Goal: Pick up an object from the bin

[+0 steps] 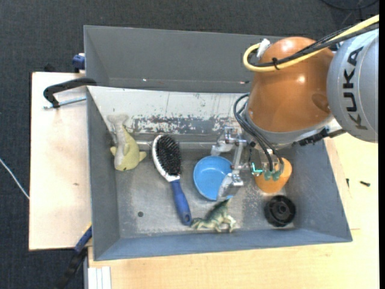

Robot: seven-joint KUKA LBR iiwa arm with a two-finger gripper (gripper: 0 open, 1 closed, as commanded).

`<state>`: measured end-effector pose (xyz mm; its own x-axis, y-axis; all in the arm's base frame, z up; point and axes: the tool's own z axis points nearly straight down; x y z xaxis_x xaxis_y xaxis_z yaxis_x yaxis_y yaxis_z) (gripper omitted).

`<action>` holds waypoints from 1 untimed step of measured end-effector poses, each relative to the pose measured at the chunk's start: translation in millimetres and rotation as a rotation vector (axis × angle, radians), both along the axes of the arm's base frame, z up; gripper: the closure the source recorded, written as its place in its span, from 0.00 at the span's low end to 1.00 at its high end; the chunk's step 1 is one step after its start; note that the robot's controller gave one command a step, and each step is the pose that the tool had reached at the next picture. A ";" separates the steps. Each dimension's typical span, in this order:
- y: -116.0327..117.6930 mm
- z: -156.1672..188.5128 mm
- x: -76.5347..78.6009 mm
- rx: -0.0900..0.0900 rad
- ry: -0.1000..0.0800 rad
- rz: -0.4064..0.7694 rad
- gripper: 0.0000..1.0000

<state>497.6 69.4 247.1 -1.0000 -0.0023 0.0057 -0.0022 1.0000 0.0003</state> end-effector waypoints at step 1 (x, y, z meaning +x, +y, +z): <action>90.6 -116.4 22.8 0.002 -0.003 0.424 0.00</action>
Offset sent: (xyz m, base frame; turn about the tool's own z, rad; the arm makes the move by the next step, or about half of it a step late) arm 0.0231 0.0891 -0.1163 -0.4236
